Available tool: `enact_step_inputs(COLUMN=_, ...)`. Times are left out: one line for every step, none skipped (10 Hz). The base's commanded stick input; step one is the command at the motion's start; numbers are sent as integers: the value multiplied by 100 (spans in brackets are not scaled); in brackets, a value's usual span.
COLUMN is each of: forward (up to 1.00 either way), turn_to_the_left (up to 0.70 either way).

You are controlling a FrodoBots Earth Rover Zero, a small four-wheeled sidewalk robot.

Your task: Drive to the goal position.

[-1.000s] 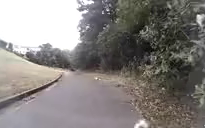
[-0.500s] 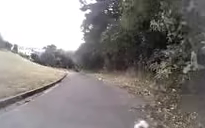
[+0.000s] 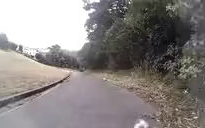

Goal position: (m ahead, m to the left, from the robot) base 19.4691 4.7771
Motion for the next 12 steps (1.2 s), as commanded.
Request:
enact_step_inputs(forward=70, turn_to_the_left=0)
enact_step_inputs(forward=70, turn_to_the_left=0)
enact_step_inputs(forward=70, turn_to_the_left=0)
enact_step_inputs(forward=70, turn_to_the_left=0)
enact_step_inputs(forward=70, turn_to_the_left=0)
enact_step_inputs(forward=70, turn_to_the_left=4)
enact_step_inputs(forward=70, turn_to_the_left=11)
enact_step_inputs(forward=70, turn_to_the_left=14)
enact_step_inputs(forward=70, turn_to_the_left=14)
enact_step_inputs(forward=70, turn_to_the_left=13)
enact_step_inputs(forward=70, turn_to_the_left=9)
enact_step_inputs(forward=70, turn_to_the_left=5)
